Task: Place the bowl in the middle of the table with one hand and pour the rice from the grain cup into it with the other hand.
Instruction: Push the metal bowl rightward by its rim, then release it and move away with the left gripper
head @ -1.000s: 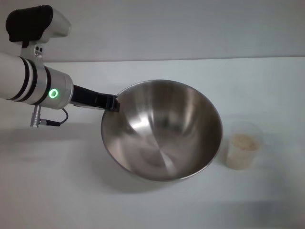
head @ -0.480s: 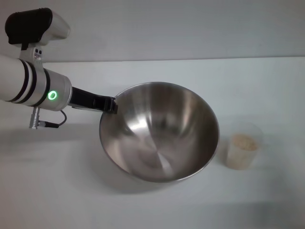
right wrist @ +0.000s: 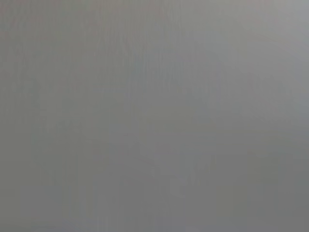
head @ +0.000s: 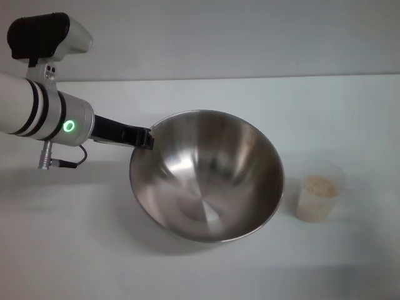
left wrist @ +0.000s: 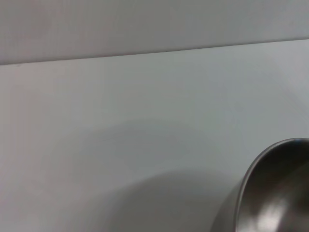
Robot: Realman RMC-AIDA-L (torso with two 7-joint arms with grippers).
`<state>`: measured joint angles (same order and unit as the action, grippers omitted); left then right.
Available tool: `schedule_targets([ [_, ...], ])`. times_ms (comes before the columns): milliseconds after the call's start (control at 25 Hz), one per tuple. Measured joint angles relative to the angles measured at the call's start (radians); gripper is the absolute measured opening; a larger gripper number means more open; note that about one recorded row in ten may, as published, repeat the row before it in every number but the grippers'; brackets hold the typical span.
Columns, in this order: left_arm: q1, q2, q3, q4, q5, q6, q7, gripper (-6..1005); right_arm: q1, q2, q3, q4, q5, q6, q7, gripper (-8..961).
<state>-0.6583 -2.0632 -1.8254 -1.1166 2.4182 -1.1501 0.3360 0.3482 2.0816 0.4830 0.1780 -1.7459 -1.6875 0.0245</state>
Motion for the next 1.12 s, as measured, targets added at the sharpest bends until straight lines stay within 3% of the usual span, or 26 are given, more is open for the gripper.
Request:
schedule_targets([
  [800,0.001,0.003,-0.019,-0.010,-0.001,0.014,0.027,167,-0.002,0.000,-0.003,0.000,0.000,-0.002,0.000,530],
  [1040,0.103,-0.001,-0.033,-0.242,-0.005,0.070,0.037,193,-0.001,0.000,-0.003,0.001,0.000,-0.003,0.000,530],
  [1080,0.136,-0.003,-0.020,-0.288,-0.009,0.124,0.043,192,-0.001,0.000,-0.002,0.001,0.000,-0.004,0.000,530],
  [1120,0.204,-0.003,0.029,-0.356,-0.010,0.268,0.053,192,0.000,0.000,0.000,0.001,0.000,-0.004,0.000,530],
])
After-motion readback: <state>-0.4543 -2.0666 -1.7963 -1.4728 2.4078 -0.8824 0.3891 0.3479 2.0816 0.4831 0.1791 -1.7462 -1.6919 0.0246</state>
